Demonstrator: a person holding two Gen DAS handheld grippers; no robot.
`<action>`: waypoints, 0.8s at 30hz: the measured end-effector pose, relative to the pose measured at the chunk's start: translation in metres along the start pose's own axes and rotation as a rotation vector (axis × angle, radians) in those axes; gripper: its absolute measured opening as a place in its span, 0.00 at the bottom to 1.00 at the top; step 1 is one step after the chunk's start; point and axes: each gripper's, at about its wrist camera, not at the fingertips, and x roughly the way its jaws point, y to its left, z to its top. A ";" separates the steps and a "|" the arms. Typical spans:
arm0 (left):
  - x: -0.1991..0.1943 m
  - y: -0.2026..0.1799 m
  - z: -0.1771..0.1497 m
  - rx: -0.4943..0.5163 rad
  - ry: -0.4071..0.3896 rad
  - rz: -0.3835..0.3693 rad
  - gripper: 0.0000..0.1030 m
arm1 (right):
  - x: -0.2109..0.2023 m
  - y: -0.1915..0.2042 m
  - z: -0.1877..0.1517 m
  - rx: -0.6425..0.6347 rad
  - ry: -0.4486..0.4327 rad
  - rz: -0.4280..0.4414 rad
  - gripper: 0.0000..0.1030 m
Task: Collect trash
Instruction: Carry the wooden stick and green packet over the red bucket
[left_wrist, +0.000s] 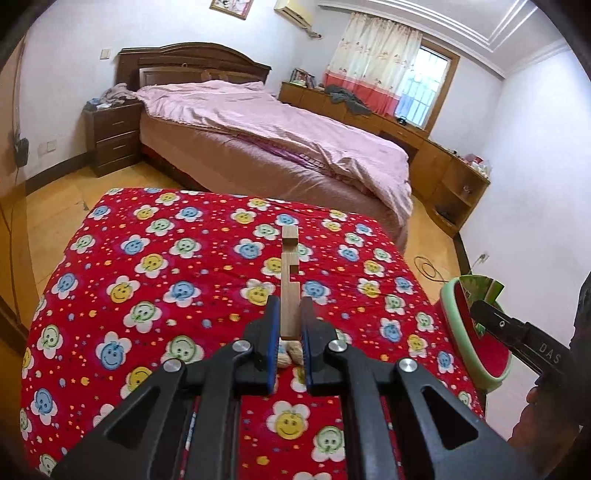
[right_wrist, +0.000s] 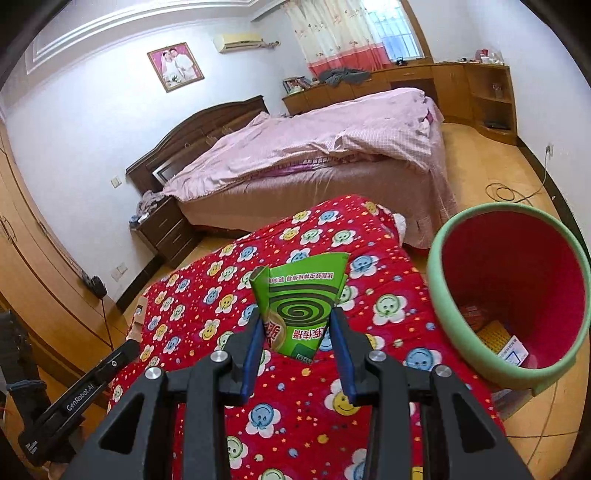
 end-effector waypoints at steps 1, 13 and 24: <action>-0.001 -0.003 0.000 0.005 0.002 -0.007 0.09 | -0.003 -0.002 0.000 0.003 -0.005 0.000 0.37; -0.001 -0.045 -0.005 0.071 0.021 -0.078 0.09 | -0.040 -0.039 0.002 0.070 -0.073 -0.034 0.37; 0.014 -0.106 -0.008 0.174 0.056 -0.153 0.09 | -0.063 -0.096 0.001 0.168 -0.110 -0.102 0.37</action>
